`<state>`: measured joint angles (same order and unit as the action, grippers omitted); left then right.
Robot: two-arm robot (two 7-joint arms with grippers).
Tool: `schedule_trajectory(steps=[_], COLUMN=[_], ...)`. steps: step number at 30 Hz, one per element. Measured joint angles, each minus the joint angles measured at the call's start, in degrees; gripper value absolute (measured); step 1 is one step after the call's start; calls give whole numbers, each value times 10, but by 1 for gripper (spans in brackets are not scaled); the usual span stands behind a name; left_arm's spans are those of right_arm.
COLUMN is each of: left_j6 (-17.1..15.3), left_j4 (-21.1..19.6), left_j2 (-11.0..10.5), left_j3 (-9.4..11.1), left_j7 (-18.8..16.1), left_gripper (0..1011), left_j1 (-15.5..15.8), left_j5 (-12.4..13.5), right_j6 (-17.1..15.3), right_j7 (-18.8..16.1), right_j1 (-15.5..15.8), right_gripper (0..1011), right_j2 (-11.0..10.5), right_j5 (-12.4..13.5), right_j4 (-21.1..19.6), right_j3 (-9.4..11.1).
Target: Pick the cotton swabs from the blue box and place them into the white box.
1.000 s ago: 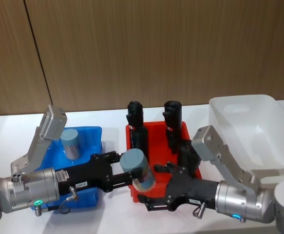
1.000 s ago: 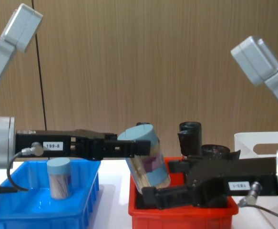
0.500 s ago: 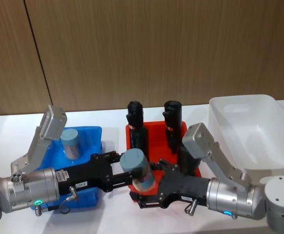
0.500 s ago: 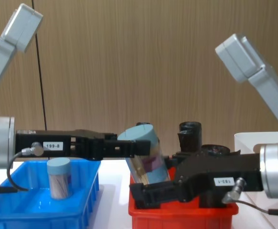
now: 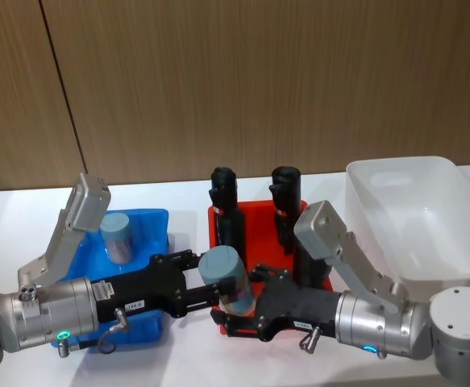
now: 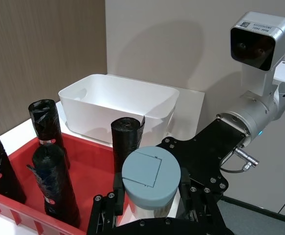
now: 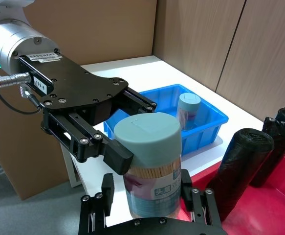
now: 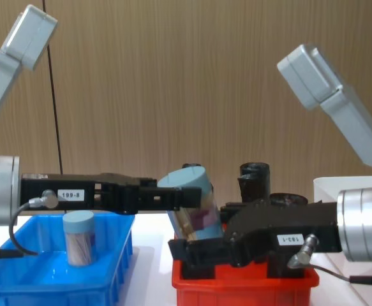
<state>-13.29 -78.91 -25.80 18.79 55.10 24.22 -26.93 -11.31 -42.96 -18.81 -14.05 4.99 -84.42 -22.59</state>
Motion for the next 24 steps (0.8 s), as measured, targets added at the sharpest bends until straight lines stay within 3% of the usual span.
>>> schedule_trajectory(steps=[8, 15, 24], left_j6=[0, 0, 0], left_j4=[0, 0, 0], left_j2=[0, 0, 0], left_j3=[0, 0, 0], left_j7=[0, 0, 0], left_gripper=[660, 663, 908], left_j1=[0, 0, 0], left_j5=[0, 0, 0], right_j6=[0, 1, 4], right_j7=[1, 2, 3], right_j1=[-3, -3, -3], right_gripper=[661, 644, 641], right_j2=[0, -1, -2], right_j5=[1, 4, 11], right_j4=[2, 2, 2], right_j3=[-2, -4, -7])
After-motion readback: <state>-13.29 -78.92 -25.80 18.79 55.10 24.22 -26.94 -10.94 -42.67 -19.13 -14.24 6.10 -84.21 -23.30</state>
